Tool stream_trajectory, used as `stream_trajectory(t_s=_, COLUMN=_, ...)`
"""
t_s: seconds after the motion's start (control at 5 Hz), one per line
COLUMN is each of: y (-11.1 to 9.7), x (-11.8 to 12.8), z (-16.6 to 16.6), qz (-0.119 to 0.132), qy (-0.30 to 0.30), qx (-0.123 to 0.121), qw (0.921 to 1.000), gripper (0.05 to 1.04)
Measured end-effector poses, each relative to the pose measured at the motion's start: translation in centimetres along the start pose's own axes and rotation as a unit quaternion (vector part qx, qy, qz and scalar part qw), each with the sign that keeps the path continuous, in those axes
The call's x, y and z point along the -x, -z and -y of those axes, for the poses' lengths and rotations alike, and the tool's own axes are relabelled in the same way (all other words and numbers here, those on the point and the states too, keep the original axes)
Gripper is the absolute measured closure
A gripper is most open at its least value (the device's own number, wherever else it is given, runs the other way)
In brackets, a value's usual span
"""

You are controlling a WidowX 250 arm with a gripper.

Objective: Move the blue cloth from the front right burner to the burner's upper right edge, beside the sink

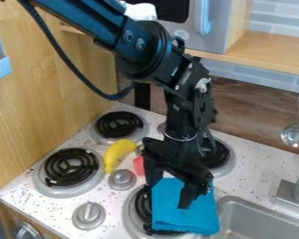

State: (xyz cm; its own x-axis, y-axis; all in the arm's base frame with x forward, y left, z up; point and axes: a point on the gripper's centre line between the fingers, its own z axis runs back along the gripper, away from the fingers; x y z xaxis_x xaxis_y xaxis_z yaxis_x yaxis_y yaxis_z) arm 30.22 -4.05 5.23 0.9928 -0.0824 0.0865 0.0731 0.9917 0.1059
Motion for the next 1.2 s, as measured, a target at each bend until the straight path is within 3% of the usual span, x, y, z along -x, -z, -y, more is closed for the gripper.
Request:
stream_trajectory(t_s=0.2, y=1.0, x=0.4, z=0.1, qz=-0.016, qy=0.004, qx=0.000, qw=0.9999, gripper=0.082)
stream_trajectory(t_s=0.4, y=3.9, x=0.0, z=0.8, qz=-0.021, qy=0.053, qx=0.012, qw=0.9983, gripper=0.082)
stream_trajectory(t_s=0.6, y=4.3, x=-1.0, z=-0.5, qz=0.001, qy=0.034, qx=-0.036, qw=0.9988, gripper=0.082)
stream_trajectory(t_s=1.0, y=4.2, x=-2.9, z=-0.8, qz=0.070, qy=0.018, qx=-0.057, qw=0.9958, gripper=0.081)
stream_trajectory(t_s=1.2, y=5.2, x=-3.5, z=-0.4, qz=0.074, qy=0.004, qx=-0.055, qw=0.9957, gripper=0.082)
